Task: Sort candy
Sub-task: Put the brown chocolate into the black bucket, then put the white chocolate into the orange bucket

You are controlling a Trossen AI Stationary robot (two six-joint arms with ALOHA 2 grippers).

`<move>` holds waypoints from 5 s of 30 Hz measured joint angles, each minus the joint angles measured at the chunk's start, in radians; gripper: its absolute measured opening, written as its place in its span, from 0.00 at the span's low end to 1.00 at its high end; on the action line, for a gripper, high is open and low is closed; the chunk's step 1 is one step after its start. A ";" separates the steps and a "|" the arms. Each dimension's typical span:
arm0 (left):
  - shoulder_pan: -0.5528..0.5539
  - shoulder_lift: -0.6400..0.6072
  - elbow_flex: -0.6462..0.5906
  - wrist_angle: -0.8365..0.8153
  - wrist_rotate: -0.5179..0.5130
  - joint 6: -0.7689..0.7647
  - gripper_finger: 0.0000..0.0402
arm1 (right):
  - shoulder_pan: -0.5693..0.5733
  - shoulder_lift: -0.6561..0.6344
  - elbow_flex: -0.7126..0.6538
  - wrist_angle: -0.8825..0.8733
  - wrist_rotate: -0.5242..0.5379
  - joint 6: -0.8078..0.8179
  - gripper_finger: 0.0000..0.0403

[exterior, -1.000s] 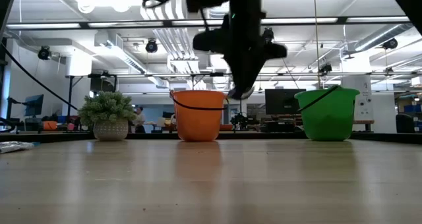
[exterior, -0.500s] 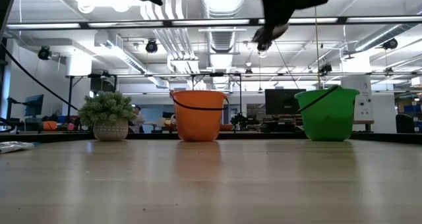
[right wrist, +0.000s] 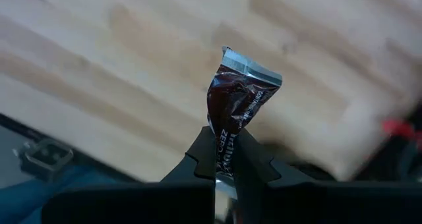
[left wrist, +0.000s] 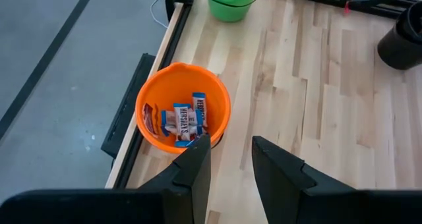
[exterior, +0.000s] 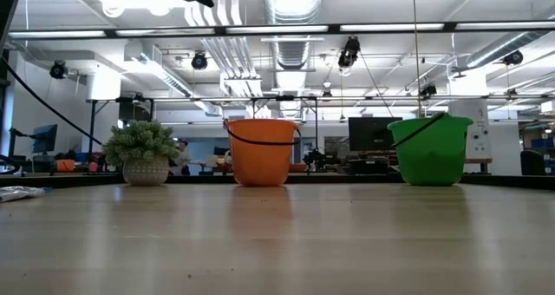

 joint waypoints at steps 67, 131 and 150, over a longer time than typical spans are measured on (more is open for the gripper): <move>0.000 0.001 -0.001 -0.003 -0.308 -0.154 0.41 | -0.045 -0.097 -0.115 -0.002 0.478 -0.219 0.50; -0.361 -0.456 -1.143 0.147 -0.427 -1.246 0.49 | -0.653 -0.392 -0.118 0.113 0.675 -1.400 0.50; -0.631 -0.482 -1.514 0.300 -0.257 -1.552 0.49 | -0.653 -0.376 -0.118 0.145 0.675 -1.451 0.50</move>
